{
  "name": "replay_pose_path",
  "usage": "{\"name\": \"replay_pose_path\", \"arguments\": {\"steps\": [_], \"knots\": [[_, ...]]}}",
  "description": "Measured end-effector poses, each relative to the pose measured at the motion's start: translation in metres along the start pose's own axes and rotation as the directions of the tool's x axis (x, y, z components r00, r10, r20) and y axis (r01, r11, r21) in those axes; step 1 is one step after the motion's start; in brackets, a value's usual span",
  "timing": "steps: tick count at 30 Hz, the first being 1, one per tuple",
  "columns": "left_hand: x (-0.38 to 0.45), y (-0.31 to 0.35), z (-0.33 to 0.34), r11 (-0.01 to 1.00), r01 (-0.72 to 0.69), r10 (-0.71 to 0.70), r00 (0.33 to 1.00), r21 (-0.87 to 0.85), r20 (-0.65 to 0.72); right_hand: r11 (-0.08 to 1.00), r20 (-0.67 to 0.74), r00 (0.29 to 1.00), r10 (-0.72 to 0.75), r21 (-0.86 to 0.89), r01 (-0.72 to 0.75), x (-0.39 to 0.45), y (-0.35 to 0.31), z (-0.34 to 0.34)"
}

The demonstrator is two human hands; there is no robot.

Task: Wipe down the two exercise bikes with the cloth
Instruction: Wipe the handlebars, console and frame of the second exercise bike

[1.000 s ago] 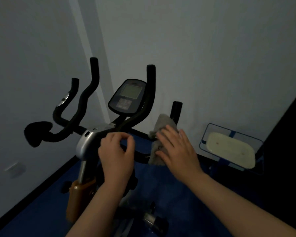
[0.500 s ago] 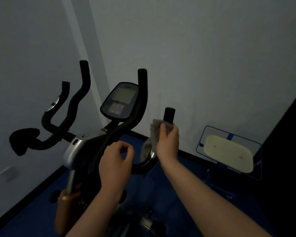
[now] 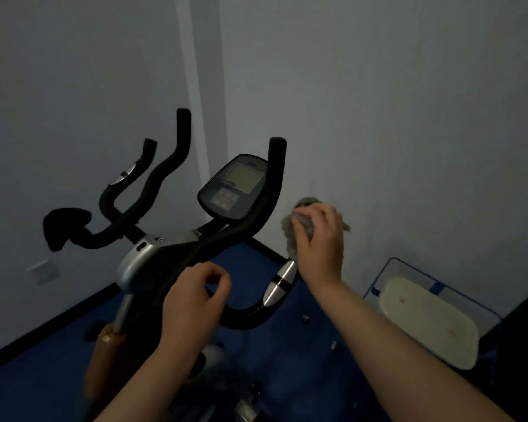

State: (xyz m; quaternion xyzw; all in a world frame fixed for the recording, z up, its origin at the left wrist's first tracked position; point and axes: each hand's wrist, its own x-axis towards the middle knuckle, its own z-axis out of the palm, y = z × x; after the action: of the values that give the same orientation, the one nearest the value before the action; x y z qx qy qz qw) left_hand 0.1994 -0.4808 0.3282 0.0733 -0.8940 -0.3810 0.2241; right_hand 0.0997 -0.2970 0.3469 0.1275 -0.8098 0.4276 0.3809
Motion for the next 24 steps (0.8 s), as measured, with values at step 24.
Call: {"name": "replay_pose_path", "arguments": {"steps": [24], "knots": [[-0.003, 0.004, -0.001, 0.996, 0.031, -0.030, 1.000, 0.086, -0.006, 0.666, 0.085, 0.801, 0.592, 0.509, -0.546, -0.028, -0.019, 0.010]]}}
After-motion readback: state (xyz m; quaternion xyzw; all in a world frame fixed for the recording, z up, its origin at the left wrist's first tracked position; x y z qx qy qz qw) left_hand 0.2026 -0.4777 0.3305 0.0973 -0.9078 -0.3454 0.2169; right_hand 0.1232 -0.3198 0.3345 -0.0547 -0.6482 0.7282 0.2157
